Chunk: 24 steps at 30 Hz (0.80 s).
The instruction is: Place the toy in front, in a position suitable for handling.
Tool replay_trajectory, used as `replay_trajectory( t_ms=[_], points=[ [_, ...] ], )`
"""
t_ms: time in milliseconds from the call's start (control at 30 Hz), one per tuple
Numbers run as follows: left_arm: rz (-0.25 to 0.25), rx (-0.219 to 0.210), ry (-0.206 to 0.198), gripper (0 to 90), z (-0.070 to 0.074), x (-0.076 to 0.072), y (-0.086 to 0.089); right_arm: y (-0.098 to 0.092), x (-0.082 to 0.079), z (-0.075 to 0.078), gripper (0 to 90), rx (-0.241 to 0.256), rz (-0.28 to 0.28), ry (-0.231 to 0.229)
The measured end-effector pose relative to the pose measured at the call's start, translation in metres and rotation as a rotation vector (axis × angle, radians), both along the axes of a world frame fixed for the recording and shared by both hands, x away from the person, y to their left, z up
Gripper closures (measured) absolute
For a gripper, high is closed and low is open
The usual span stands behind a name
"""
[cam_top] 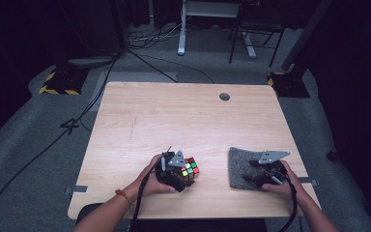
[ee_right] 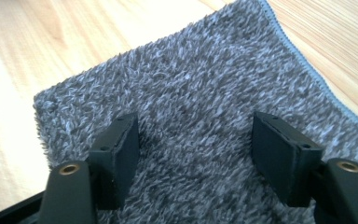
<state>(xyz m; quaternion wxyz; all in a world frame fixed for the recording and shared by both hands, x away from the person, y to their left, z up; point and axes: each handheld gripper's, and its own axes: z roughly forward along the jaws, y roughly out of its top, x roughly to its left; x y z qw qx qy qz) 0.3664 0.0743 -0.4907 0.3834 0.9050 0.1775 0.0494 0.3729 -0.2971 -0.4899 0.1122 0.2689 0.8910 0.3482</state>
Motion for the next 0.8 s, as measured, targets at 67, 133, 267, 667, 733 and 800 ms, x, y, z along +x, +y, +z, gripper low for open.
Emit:
replay_trajectory(
  t_ms=[67, 133, 267, 667, 733, 800],
  points=[
    [0.002, 0.022, -0.005, 16.3, -0.002, 0.001, -0.001, 0.007, -0.003, 0.002, 32.5, 0.010, 0.011, -0.011],
    [0.005, 0.021, -0.005, 16.4, -0.003, 0.002, -0.001, 0.010, -0.005, 0.006, 31.8, 0.025, 0.010, -0.030],
    [-0.002, 0.026, -0.010, 19.0, -0.005, 0.004, -0.002, 0.013, -0.007, 0.008, 29.8, 0.015, 0.014, -0.042],
    [-0.019, 0.024, -0.018, 24.0, -0.012, 0.011, -0.003, 0.009, -0.001, -0.003, 31.1, 0.002, 0.007, -0.007],
    [-0.022, 0.026, -0.019, 23.8, -0.012, 0.011, -0.003, 0.011, 0.000, -0.001, 31.2, -0.014, -0.005, 0.014],
    [-0.008, 0.023, -0.017, 24.8, -0.012, 0.012, -0.004, 0.012, 0.001, -0.001, 33.7, -0.015, -0.004, 0.019]
  ],
)
